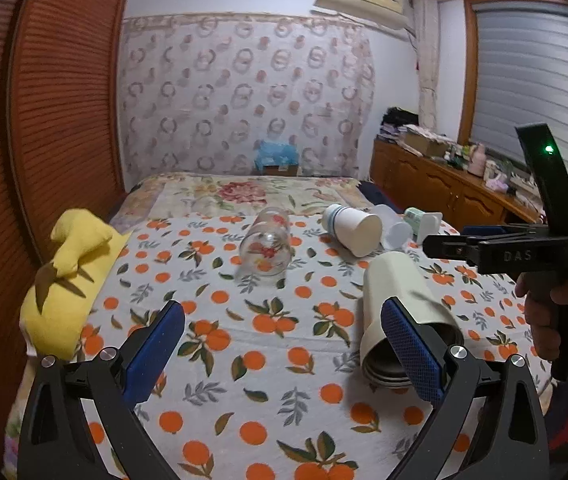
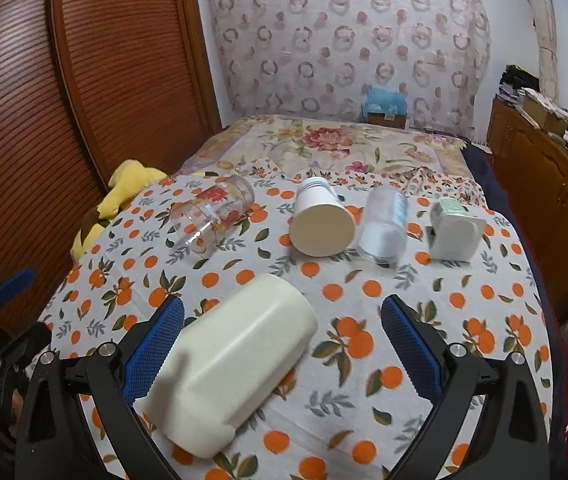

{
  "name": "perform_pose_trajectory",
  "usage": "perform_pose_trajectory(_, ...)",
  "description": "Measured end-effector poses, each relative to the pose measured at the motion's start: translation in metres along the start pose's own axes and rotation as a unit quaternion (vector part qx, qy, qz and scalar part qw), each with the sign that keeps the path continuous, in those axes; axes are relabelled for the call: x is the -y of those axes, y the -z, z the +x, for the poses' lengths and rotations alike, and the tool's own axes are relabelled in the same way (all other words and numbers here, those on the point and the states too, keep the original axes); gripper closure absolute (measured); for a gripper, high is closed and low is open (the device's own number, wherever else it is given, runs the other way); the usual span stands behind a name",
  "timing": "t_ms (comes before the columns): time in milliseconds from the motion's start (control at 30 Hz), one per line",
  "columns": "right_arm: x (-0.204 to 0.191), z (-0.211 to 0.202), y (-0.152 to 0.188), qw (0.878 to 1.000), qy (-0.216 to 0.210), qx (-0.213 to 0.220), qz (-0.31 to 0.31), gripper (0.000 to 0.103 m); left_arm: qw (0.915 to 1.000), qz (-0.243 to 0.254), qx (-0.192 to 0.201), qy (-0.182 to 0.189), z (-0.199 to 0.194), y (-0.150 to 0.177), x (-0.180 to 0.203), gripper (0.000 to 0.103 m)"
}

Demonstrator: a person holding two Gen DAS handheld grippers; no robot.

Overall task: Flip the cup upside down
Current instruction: 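Open the left tool to release the cream cup while the right tool grasps it, then rotate the cream cup with the right tool so its closed base faces up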

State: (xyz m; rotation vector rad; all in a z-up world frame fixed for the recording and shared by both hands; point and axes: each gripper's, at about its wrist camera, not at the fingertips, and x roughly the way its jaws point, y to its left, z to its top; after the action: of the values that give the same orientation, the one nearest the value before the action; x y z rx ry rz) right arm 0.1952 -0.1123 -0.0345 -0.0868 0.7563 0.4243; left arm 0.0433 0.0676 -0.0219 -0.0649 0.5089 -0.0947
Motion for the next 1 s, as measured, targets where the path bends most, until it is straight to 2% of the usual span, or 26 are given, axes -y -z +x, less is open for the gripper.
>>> perform_pose_trajectory(433,-0.015,0.047,0.000,0.996,0.041,-0.077,0.027,0.003,0.9996,-0.021,-0.017,-0.008,0.006,0.029,-0.018,0.008)
perform_pose_trajectory(667,0.008,0.071,0.001,0.986,0.009,-0.135,0.098,0.003,0.9994,-0.029,-0.018,-0.002,0.004,0.032,-0.020,0.008)
perform_pose_trajectory(933,0.008,0.089,0.004,0.975,-0.012,-0.182,0.129,0.003,0.9995,-0.026,-0.018,0.002,0.005,0.030,-0.015,0.008)
perform_pose_trajectory(1000,0.008,0.091,0.003,0.972,-0.020,-0.190,0.135,0.007,0.9995,-0.027,-0.017,0.002,0.004,0.030,-0.014,0.008)
